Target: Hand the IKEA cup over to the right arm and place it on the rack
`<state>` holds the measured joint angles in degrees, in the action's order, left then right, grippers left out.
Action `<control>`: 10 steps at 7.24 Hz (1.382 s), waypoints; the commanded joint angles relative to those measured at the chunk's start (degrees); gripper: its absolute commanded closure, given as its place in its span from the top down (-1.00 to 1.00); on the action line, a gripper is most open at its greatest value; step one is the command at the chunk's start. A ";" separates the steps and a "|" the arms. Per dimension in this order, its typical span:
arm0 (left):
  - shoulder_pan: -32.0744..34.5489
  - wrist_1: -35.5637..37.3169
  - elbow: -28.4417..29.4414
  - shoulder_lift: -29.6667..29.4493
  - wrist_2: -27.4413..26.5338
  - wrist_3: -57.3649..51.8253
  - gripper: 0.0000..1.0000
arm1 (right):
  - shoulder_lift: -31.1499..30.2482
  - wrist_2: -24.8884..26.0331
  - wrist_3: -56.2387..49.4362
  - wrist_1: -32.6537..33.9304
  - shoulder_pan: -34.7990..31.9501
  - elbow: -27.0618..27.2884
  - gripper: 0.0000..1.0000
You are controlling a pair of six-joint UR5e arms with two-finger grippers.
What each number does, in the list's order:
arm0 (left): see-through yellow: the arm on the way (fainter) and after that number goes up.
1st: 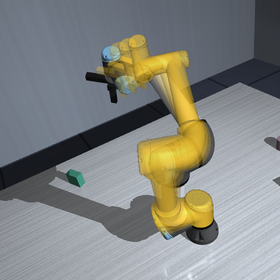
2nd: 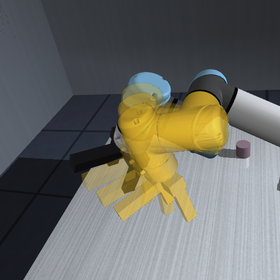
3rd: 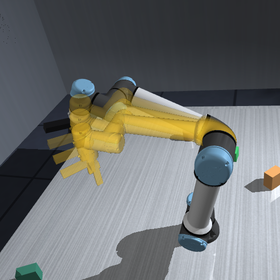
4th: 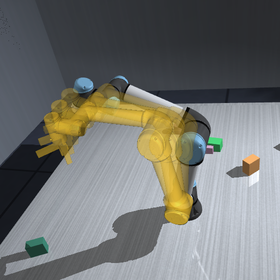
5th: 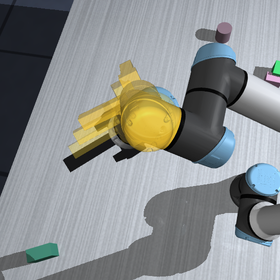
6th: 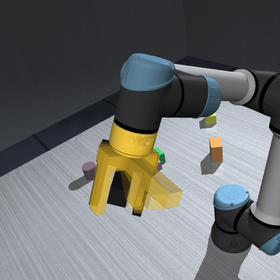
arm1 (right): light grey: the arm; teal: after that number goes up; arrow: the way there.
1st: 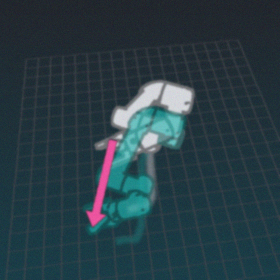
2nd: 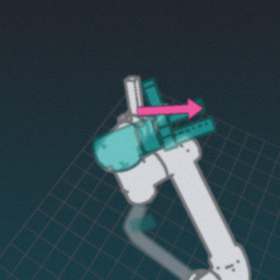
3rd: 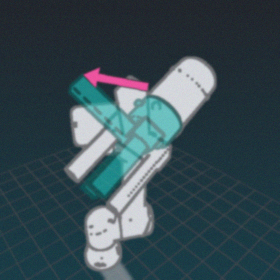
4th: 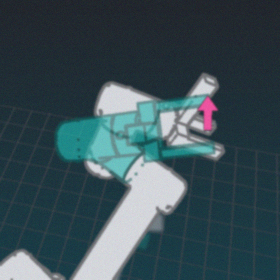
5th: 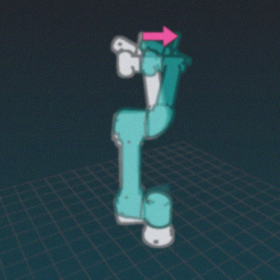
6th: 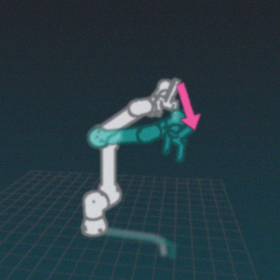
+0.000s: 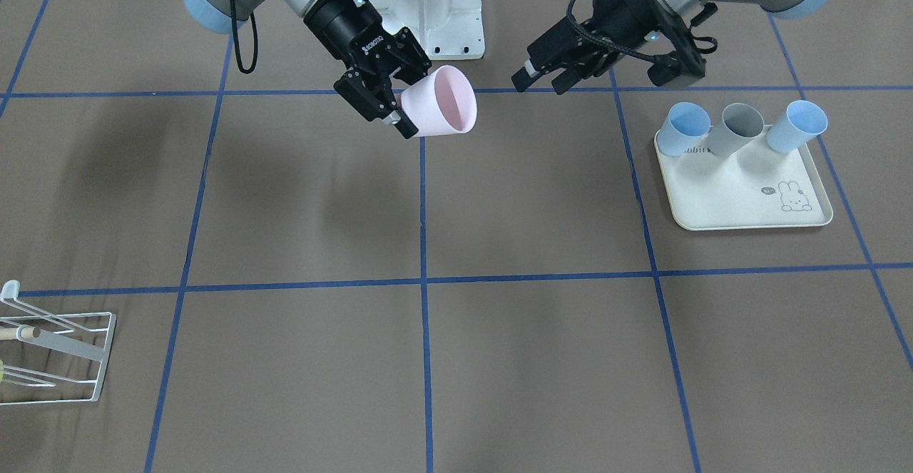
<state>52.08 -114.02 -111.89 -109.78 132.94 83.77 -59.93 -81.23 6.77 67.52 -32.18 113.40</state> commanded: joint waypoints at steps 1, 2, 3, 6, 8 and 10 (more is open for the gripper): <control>3.28 6.26 -0.09 4.99 -0.05 -18.48 1.00 | 0.08 -0.59 -6.09 14.44 -6.38 2.00 -0.67; 4.17 6.35 0.00 6.15 -0.05 -20.99 1.00 | -0.18 -0.59 -11.37 15.70 -9.28 1.04 -0.86; 4.17 6.35 0.00 6.16 -0.05 -21.01 1.00 | -0.27 -0.25 -15.60 18.67 -11.92 -0.28 -0.89; 4.17 6.26 -0.17 6.94 -0.14 -21.28 1.00 | -0.71 1.15 -47.55 22.48 -21.15 -5.36 -1.00; 4.18 6.26 -0.35 7.12 -0.14 -21.28 1.00 | -0.71 4.49 -67.41 21.78 -25.55 -9.85 -1.00; 4.17 6.26 -0.35 7.13 -0.14 -21.19 1.00 | -1.06 7.73 -79.31 19.51 -27.76 -15.47 -0.91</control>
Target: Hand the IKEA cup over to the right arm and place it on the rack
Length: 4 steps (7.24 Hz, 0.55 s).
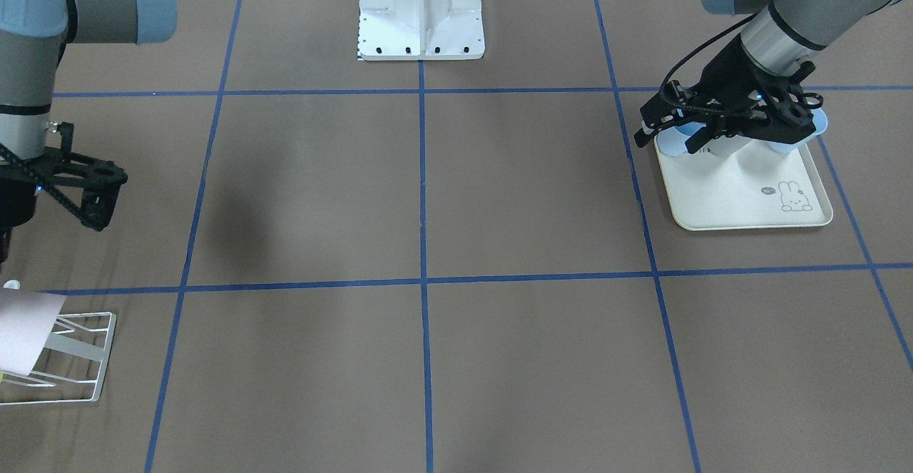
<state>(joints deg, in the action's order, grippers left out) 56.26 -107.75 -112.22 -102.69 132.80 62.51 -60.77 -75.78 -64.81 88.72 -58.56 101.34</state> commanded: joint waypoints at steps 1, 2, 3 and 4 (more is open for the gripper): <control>-0.01 0.00 -0.01 0.03 0.00 0.07 1.00 | -1.10 2.65 -10.83 -6.06 -1.64 -7.26 -0.86; -0.10 0.00 -0.01 0.12 0.00 0.07 1.00 | -1.19 3.01 -11.47 -10.28 -1.65 -11.30 -0.82; -0.10 0.00 -0.01 0.12 0.00 0.07 1.00 | -1.20 4.40 -13.22 -11.71 -1.65 -13.34 -0.74; -0.10 -0.09 -0.01 0.12 0.00 0.07 1.00 | -2.24 5.37 -15.15 -11.73 -1.65 -13.45 -0.69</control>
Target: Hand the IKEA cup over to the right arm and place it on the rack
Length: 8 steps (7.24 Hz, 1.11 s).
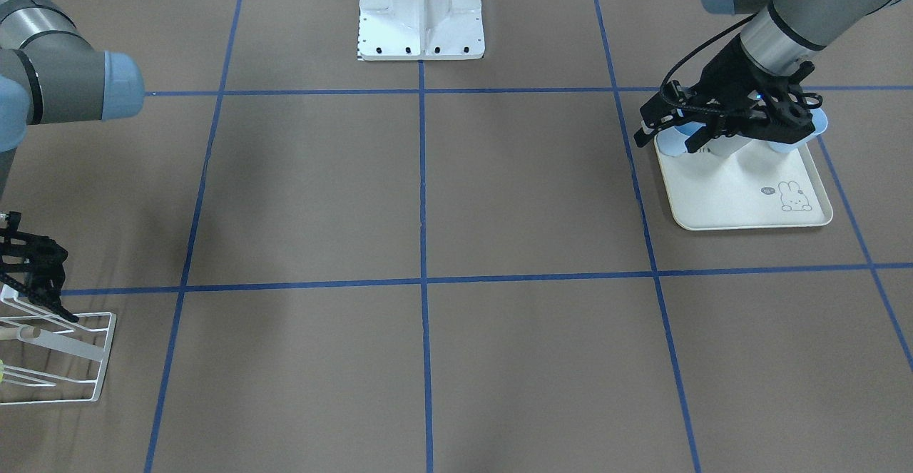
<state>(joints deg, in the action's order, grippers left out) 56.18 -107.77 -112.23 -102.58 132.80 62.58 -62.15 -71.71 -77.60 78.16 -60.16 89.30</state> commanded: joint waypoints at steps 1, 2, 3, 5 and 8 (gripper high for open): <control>-0.02 -0.07 0.00 0.10 0.00 0.09 1.00 | -2.17 1.30 -2.47 -1.26 -0.04 -1.33 -0.66; -0.02 -0.07 -0.09 0.10 0.00 0.09 1.00 | -3.14 1.48 -2.38 -1.17 0.04 -1.50 -0.64; -0.02 -0.07 -0.09 0.10 -0.09 0.09 1.00 | -3.93 2.18 -2.38 -1.17 0.13 -1.50 -0.62; -0.02 -0.07 -0.09 0.10 -0.09 0.09 1.00 | -4.47 3.15 -0.98 -1.17 1.62 -1.68 -0.61; -0.02 -0.07 -0.09 0.19 -0.09 0.09 1.00 | -4.47 4.82 -0.01 -1.17 3.29 -2.73 -0.60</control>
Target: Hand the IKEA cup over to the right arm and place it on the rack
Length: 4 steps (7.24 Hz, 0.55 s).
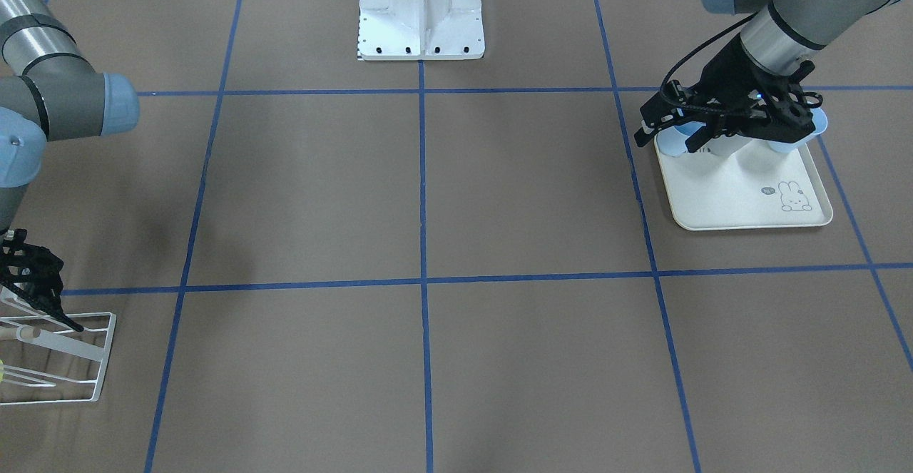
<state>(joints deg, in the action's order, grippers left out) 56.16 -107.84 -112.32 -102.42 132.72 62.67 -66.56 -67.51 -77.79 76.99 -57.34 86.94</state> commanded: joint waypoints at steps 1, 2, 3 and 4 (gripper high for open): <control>0.00 0.00 0.00 0.03 0.00 0.00 1.00 | -0.24 0.62 0.09 0.00 0.65 -0.45 -0.59; 0.00 0.00 0.00 0.03 0.00 0.09 1.00 | -0.50 0.71 0.09 0.00 1.26 -0.45 -0.57; 0.00 0.00 0.00 0.03 0.00 0.09 1.00 | -0.42 1.06 0.00 0.00 1.52 -0.89 -0.52; 0.00 0.00 0.00 0.03 0.00 0.09 1.00 | -0.15 1.24 0.18 0.00 1.79 -1.24 0.00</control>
<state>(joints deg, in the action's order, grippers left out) 56.16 -107.84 -112.32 -102.39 132.71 62.74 -66.89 -66.54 -77.71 76.99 -55.92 86.12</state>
